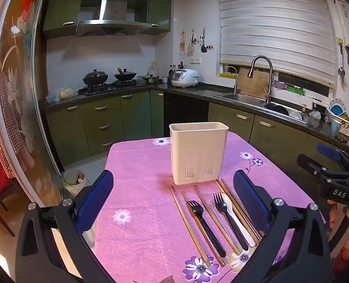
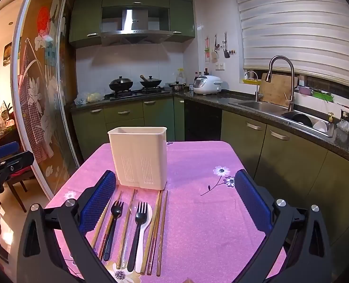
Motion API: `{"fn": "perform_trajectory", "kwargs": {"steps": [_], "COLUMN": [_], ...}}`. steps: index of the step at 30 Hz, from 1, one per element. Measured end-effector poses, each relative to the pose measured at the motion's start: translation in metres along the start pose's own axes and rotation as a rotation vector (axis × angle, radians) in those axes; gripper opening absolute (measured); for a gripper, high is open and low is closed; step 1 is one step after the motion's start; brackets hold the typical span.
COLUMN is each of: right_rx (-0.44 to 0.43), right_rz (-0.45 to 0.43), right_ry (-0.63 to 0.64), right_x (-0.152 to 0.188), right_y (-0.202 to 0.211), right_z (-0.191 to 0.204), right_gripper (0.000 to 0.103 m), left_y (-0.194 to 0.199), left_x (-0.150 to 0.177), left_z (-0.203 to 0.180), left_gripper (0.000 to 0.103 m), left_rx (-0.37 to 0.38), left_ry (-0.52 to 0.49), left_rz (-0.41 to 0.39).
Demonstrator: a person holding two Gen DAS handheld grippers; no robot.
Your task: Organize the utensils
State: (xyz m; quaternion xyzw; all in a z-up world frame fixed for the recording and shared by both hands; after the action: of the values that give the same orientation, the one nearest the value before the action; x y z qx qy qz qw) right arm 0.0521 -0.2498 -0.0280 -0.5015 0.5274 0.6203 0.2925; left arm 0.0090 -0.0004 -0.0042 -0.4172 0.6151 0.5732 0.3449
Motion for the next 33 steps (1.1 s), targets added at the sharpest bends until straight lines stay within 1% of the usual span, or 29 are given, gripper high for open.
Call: {"fn": "perform_trajectory", "kwargs": {"steps": [33], "right_rx": [-0.007], "right_rz": [0.006], "right_ry": [-0.003], "right_x": [-0.0020], "right_y": [-0.0039], "right_z": [0.0029], "right_gripper": [0.099], "left_y": [-0.0008], "left_x": [0.0002], "left_z": [0.0013], "left_gripper": [0.097], "left_rx": [0.001], "left_ry": [0.015], "left_rz": [0.001]}}
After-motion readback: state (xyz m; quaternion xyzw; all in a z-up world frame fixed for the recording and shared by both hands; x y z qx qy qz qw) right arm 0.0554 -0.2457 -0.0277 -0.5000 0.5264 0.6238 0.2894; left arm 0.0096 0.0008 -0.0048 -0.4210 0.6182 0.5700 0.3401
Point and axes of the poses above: each gripper's, at about its wrist camera, not at the fingertips, and y roughly against the way its jaws point, z to its left, x to its underside, the point moved 1 cm from there along -y, roughly the way its jaws point, and after that the axes turned 7 degrees about y, right-handed, at the moved point
